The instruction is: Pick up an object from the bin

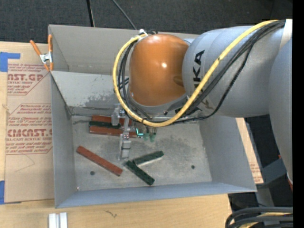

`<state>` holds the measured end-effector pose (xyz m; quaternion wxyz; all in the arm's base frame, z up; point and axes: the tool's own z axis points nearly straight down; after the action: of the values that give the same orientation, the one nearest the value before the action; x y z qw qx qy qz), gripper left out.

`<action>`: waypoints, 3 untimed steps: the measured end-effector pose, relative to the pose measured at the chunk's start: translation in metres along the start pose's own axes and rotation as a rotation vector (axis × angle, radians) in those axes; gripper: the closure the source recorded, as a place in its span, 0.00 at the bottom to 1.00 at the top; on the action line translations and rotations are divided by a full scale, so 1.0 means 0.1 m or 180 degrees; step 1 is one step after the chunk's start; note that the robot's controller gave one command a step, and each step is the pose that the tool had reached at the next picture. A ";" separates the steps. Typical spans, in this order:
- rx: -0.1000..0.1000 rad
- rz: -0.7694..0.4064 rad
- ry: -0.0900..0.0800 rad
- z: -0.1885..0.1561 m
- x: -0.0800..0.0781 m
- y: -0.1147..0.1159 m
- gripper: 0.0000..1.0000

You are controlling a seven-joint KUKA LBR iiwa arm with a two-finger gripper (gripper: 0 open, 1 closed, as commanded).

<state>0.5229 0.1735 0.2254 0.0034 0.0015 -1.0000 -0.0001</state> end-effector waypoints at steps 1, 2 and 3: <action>0.0002 0.0709 -0.0004 0.68 0.14 0.22 0.00; 0.0004 0.1290 -0.0011 1.15 0.19 0.28 0.00; -0.0002 0.1965 -0.0013 1.11 0.32 0.21 0.00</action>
Offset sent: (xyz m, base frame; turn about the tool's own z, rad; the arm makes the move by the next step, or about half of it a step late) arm -0.0131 0.0206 -0.0654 0.2247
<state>0.4904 0.1946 0.1150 0.0012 -0.3024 -0.9532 0.0007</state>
